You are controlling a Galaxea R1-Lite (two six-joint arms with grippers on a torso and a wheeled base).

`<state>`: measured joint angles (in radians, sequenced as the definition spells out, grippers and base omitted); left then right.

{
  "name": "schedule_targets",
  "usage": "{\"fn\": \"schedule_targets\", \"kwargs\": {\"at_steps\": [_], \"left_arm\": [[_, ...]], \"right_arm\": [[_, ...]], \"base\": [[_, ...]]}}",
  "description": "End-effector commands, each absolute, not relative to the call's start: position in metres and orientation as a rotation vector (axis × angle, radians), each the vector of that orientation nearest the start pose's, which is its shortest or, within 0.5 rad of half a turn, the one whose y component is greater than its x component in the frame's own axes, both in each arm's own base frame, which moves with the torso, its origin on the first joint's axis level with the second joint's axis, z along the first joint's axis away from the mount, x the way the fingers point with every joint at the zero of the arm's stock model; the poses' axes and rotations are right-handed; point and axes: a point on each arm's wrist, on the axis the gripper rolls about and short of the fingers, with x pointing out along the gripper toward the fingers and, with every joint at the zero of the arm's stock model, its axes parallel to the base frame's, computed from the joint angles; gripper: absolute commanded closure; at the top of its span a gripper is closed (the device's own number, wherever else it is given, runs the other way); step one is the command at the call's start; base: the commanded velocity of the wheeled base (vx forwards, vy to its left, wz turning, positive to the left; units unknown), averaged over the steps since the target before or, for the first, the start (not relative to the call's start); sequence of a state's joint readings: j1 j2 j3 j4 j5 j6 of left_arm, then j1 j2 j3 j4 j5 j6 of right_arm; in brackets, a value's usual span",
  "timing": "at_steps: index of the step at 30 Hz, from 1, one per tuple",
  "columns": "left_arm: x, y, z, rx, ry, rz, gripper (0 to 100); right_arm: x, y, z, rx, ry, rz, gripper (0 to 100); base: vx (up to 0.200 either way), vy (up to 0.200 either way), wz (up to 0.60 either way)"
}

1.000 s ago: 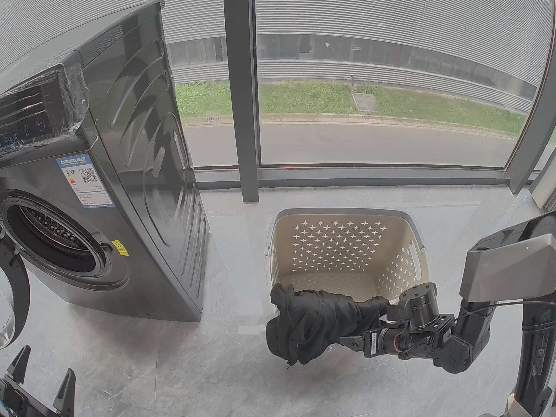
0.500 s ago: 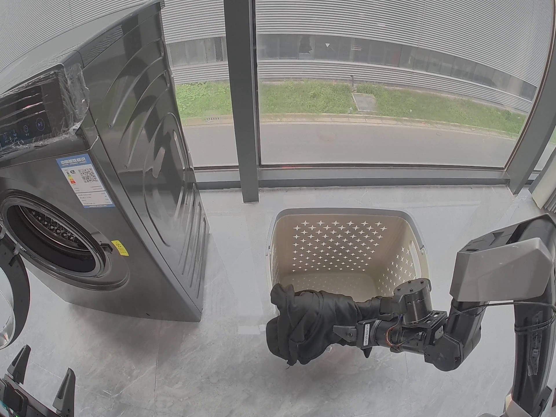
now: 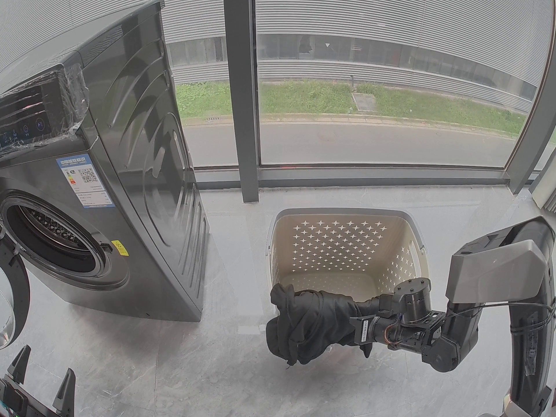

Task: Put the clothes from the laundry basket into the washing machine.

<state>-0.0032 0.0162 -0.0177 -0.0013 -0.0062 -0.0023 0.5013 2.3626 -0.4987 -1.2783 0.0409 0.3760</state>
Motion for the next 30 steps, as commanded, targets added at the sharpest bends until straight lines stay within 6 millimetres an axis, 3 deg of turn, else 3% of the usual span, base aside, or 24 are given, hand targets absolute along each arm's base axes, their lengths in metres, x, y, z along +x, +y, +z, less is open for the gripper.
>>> {"fn": "schedule_targets", "kwargs": {"at_steps": [1, 8, 17, 18, 26, 30], "left_arm": [[-0.023, 0.0, 0.076, -0.003, -0.005, -0.009, 0], [-0.023, 0.0, 0.076, 0.0, -0.005, -0.009, 0], [-0.023, 0.0, 0.076, 0.002, -0.005, -0.009, 0], [-0.023, 0.0, 0.076, 0.002, -0.005, -0.009, 0], [-0.023, 0.0, 0.076, 0.002, -0.005, -0.009, 0], [-0.023, 0.0, 0.076, 0.002, -0.005, -0.009, 0]], "right_arm": [[0.276, 0.154, -0.031, 0.228, 0.67, 0.414, 100], [0.262, 0.149, 0.026, 0.261, 0.552, 0.449, 100], [0.258, 0.143, 0.021, 0.252, 0.584, 0.424, 100], [0.258, 0.144, 0.019, 0.25, 0.59, 0.423, 0], [0.268, 0.142, -0.008, 0.225, 0.662, 0.387, 0], [0.275, 0.142, -0.02, 0.221, 0.68, 0.369, 0]], "base": [[0.0, 0.0, 0.0], [0.0, 0.0, 0.0], [0.0, 0.0, 0.0], [0.0, 0.0, 0.0], [-0.15, 0.0, 0.0], [0.0, 0.0, 0.0]]}}
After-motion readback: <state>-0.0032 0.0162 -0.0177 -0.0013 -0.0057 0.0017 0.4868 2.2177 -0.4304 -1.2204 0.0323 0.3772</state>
